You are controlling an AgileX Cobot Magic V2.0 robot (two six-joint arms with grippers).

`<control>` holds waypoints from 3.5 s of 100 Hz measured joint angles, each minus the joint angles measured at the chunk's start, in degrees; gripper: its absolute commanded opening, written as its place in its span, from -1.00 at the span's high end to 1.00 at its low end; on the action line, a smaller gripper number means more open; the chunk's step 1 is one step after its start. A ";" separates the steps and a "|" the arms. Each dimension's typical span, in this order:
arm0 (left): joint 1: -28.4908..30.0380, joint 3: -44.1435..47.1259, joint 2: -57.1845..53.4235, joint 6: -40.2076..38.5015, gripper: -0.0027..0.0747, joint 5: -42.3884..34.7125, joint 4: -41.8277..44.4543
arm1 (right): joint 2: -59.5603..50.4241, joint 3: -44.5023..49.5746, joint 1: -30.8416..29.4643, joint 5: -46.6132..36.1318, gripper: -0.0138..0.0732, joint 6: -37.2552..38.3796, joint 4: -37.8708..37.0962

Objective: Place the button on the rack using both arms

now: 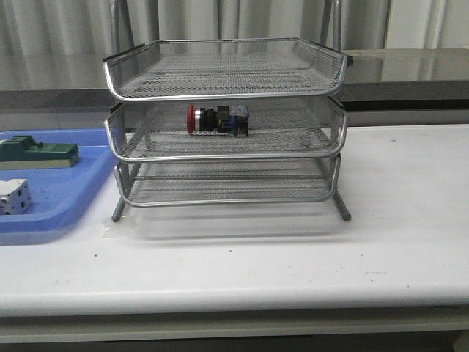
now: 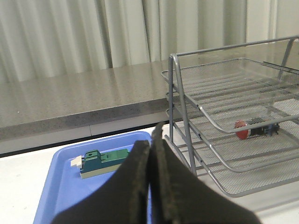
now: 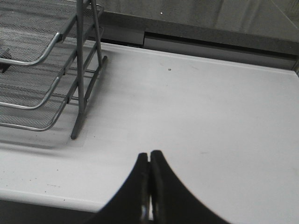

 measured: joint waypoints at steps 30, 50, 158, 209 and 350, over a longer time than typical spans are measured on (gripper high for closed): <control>0.00 0.00 0.00 0.00 0.98 0.00 0.00 | -3.45 6.38 1.40 -9.91 0.84 1.14 0.00; 0.00 0.00 0.00 0.00 0.98 0.00 0.00 | -10.20 15.60 4.21 -14.58 0.84 2.50 -0.11; 0.00 0.00 0.00 0.00 0.98 0.00 0.00 | -19.90 28.66 4.58 -23.53 0.84 7.24 0.83; 0.00 0.00 0.00 0.00 0.98 0.00 0.00 | -19.90 28.66 4.58 -23.53 0.84 7.30 0.83; 0.00 15.54 -3.07 -23.93 0.98 -16.81 25.41 | -19.90 28.66 4.58 -23.53 0.84 7.30 1.24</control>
